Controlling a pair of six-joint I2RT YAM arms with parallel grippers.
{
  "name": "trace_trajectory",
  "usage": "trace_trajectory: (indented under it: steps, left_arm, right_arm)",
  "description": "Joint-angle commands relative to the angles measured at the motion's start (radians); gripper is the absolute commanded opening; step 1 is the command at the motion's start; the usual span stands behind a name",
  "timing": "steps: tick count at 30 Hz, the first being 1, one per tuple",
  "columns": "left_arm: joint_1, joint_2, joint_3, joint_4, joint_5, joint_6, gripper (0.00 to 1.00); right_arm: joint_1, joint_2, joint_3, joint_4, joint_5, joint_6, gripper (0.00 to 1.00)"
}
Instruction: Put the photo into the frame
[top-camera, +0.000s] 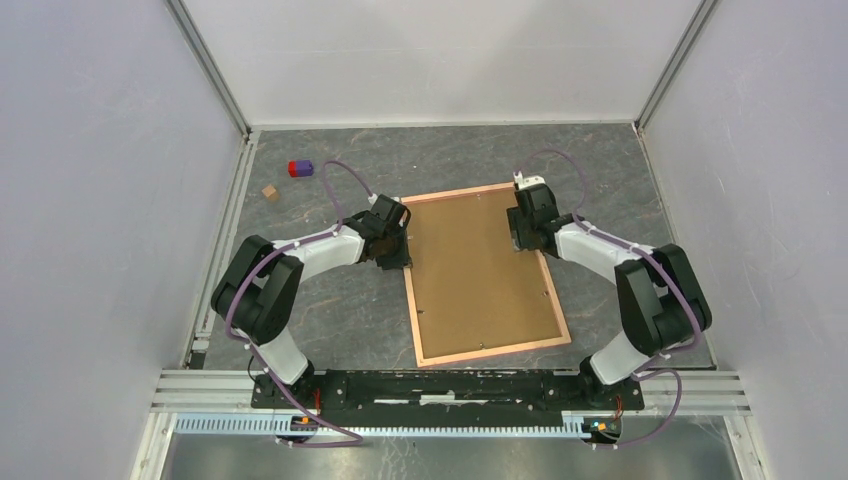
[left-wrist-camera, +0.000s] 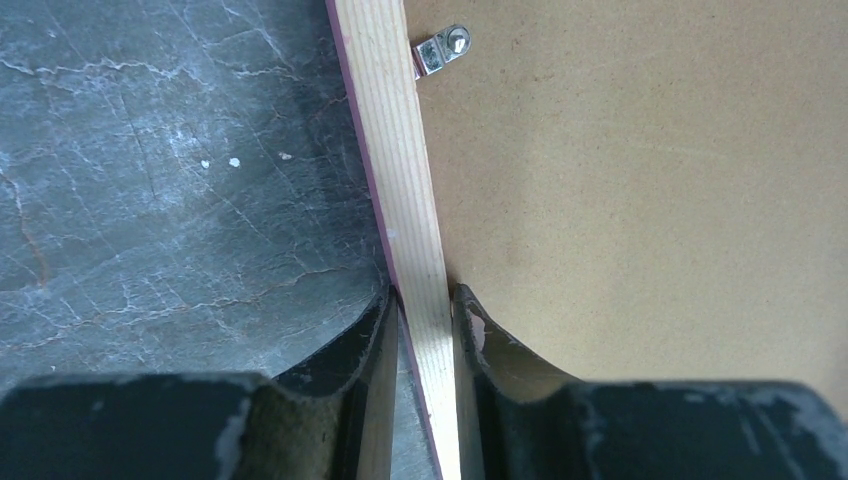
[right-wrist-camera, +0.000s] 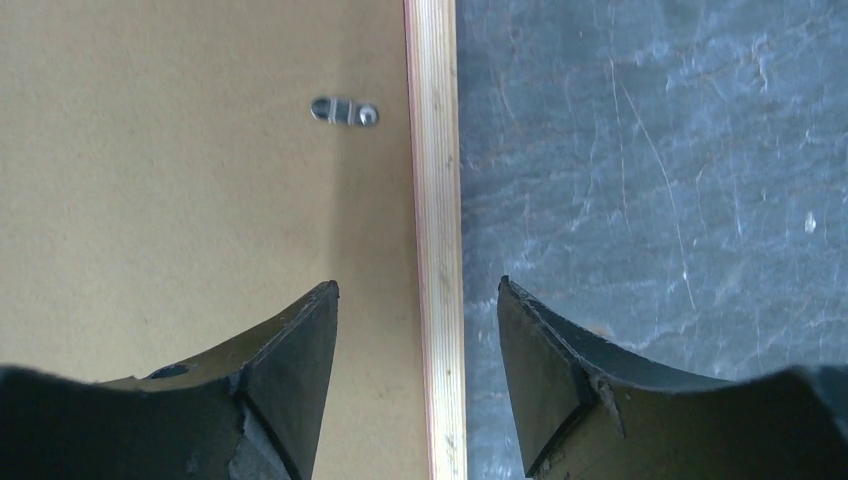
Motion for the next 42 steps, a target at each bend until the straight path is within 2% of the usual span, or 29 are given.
trace_trajectory:
  steps: [1, 8, 20, 27, 42]
  left_arm:
    - [0.003, -0.009, -0.019, -0.014, -0.037, 0.025, 0.23]
    - [0.004, -0.007, -0.017, -0.014, -0.036, 0.025, 0.13]
    - [0.003, -0.006, -0.016, -0.014, -0.034, 0.025, 0.09]
    - [0.004, -0.005, -0.015, -0.014, -0.034, 0.025, 0.07]
    - [0.004, -0.006, -0.015, -0.014, -0.034, 0.026, 0.05]
  right_arm:
    - [-0.006, 0.048, 0.076, 0.060, 0.015, -0.031, 0.66]
    - [-0.020, 0.101, 0.107, 0.082, 0.022, -0.040, 0.68]
    - [-0.038, 0.188, 0.158, 0.116, 0.028, -0.024, 0.66]
    - [-0.046, 0.238, 0.195, 0.120, 0.033, -0.008, 0.61]
    - [-0.048, 0.279, 0.185, 0.135, 0.046, 0.026, 0.59]
